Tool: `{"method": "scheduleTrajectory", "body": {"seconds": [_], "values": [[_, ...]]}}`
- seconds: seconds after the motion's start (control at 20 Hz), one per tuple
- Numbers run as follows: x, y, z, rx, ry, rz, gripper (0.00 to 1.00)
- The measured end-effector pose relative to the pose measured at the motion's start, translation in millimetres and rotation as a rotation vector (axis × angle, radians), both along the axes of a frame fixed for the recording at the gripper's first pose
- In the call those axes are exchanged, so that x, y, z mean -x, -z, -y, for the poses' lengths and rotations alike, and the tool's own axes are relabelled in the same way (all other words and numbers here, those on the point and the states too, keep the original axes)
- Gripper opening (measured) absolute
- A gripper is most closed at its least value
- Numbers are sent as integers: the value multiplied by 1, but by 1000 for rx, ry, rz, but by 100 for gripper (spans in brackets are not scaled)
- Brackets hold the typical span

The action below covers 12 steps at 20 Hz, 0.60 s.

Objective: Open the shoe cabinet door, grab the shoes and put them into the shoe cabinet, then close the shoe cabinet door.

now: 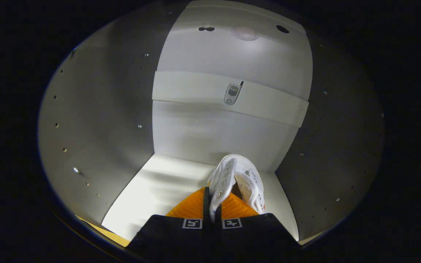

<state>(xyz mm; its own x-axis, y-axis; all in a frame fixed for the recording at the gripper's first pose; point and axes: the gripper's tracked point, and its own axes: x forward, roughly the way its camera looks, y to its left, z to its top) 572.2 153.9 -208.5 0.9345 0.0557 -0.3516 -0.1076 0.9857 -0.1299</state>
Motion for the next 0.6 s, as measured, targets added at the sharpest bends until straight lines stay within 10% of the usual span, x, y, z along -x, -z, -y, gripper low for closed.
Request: {"method": "scheduleTrajectory", "body": {"seconds": [0.6], "values": [[-4,41,-14,50,-20,-102,17]]}}
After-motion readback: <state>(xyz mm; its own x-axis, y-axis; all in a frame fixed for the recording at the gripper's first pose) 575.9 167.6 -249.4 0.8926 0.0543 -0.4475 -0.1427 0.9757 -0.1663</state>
